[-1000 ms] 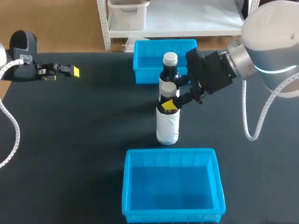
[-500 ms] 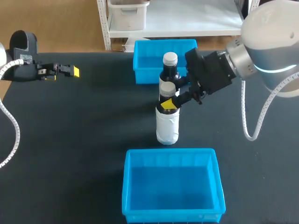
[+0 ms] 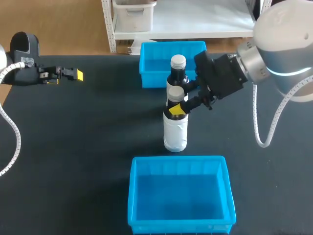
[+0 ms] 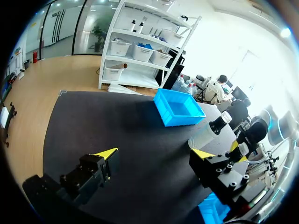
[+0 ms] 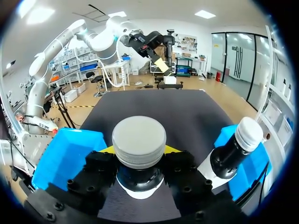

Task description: Pick up the bottle, and place it in the far bin if it is heavy, or in the near bin if it is light.

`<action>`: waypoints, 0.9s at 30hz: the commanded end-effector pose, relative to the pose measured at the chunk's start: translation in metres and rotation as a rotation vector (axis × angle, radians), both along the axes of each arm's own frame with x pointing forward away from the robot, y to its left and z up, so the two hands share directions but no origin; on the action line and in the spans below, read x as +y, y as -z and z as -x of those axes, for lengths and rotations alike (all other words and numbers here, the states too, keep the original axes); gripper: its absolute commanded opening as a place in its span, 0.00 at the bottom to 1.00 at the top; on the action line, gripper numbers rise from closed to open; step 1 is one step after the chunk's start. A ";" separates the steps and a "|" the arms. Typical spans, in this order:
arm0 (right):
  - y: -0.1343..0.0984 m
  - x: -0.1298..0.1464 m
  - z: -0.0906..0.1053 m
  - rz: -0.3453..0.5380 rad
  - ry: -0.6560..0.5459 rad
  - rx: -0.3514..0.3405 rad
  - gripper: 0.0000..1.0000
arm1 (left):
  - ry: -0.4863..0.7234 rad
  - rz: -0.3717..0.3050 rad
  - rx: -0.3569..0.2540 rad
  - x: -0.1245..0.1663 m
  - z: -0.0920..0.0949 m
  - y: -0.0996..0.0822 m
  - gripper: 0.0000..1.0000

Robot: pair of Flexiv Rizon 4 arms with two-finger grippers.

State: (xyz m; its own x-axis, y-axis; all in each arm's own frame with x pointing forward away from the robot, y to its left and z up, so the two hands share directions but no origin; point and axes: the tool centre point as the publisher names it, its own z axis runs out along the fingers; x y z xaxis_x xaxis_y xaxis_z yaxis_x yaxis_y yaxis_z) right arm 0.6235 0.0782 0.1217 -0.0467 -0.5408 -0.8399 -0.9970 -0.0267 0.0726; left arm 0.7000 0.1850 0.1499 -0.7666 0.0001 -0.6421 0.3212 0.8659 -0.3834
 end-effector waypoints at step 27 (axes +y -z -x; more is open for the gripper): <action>-0.083 -0.085 -0.008 0.042 0.085 -0.063 0.00 | 0.000 0.000 0.000 0.000 0.000 0.000 1.00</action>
State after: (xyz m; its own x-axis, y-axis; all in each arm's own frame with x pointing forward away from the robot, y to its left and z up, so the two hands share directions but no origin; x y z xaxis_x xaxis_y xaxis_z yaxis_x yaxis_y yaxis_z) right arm 0.6319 0.0100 0.1960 -0.0395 -0.5799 -0.8137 -0.9979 0.0651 0.0020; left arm 0.7000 0.1850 0.1499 -0.7666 0.0001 -0.6421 0.3212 0.8659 -0.3834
